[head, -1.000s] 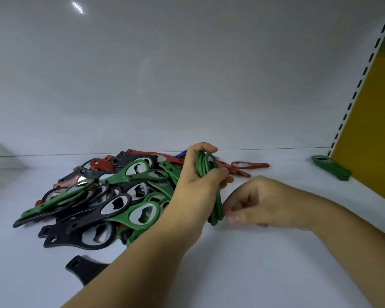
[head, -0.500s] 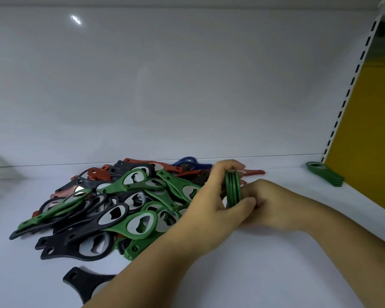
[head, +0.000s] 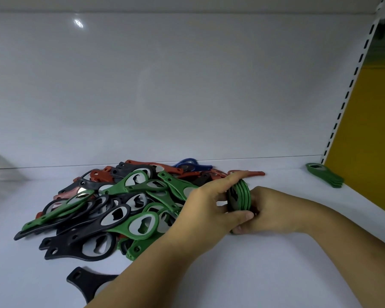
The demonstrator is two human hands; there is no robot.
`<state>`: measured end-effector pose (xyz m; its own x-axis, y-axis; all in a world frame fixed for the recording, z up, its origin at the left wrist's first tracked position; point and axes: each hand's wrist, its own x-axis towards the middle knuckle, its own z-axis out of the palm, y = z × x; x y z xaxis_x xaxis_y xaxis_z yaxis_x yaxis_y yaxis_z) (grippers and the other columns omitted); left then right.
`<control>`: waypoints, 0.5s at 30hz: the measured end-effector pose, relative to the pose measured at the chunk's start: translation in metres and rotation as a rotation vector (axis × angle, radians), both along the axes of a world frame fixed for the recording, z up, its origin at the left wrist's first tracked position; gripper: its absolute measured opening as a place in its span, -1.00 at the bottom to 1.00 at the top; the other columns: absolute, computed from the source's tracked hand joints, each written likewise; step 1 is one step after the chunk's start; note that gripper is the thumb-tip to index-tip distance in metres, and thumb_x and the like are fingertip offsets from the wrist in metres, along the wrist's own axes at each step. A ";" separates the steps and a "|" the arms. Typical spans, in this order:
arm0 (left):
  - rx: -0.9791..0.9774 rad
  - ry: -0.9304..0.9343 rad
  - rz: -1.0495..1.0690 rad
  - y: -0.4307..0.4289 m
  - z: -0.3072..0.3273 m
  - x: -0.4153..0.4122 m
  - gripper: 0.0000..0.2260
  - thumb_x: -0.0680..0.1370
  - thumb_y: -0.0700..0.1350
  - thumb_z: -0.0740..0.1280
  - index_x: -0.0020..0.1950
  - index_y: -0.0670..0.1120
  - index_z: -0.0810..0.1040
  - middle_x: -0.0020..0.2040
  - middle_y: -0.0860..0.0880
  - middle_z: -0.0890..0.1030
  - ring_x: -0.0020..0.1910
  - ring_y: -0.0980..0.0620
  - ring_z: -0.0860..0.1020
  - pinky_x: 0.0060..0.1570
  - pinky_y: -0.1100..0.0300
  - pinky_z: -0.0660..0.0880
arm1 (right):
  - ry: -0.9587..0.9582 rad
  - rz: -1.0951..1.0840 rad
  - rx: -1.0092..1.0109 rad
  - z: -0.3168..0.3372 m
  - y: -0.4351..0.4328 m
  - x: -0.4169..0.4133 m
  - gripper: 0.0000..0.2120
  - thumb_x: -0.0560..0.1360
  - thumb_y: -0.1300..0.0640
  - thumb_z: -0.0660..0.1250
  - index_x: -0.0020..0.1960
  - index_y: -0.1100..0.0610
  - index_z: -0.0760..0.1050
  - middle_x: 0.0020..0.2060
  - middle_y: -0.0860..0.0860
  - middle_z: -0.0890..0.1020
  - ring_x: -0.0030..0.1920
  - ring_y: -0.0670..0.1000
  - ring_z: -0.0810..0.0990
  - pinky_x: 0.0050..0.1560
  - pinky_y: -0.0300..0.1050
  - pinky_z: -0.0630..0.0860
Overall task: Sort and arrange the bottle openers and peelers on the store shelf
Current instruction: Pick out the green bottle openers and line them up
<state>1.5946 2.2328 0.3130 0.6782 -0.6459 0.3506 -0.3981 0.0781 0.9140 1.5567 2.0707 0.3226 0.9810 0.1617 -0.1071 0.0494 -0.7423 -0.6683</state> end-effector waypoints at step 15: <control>-0.289 0.333 0.019 0.002 0.004 0.007 -0.59 0.35 -0.24 0.45 0.17 0.02 0.56 -0.23 0.04 0.64 -0.10 -0.02 0.63 0.04 0.00 0.59 | 0.055 -0.038 0.199 0.015 -0.002 -0.001 -0.85 0.19 -0.10 0.48 -0.35 -0.03 0.67 -0.47 0.01 0.45 -0.47 -0.11 0.35 -0.45 -0.29 0.29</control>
<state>1.6017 2.2346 0.3175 0.7957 -0.5395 0.2752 -0.0897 0.3445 0.9345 1.5554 2.0688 0.3374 0.9804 0.1482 -0.1301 -0.0165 -0.5957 -0.8031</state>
